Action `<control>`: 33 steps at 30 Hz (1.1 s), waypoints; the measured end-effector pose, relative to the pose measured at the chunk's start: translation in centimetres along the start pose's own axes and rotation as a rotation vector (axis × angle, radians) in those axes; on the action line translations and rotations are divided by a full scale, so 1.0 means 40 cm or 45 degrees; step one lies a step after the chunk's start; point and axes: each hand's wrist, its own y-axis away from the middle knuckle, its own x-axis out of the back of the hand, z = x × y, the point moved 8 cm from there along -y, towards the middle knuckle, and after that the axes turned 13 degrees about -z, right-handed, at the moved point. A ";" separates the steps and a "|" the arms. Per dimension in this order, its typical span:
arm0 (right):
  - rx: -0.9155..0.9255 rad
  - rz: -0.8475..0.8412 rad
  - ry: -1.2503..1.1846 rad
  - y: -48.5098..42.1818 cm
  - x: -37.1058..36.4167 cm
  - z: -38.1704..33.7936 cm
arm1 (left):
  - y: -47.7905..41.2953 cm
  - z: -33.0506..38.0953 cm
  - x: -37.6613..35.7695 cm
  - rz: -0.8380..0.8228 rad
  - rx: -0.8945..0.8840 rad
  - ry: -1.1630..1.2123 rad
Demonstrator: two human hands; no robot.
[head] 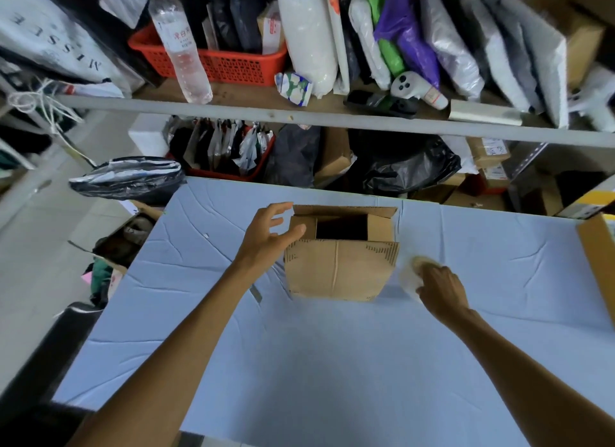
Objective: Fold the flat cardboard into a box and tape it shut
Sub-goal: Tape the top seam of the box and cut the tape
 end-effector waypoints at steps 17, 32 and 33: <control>0.744 0.421 -1.212 0.263 0.547 -0.167 | 0.011 0.403 -0.100 -0.535 -0.634 -0.190; 0.529 -0.822 -2.017 0.228 0.423 -0.309 | 0.009 0.373 -0.050 -0.621 -0.500 -0.116; 0.585 -0.865 -2.037 0.233 0.420 -0.317 | 0.007 0.364 -0.046 -0.590 -0.497 -0.095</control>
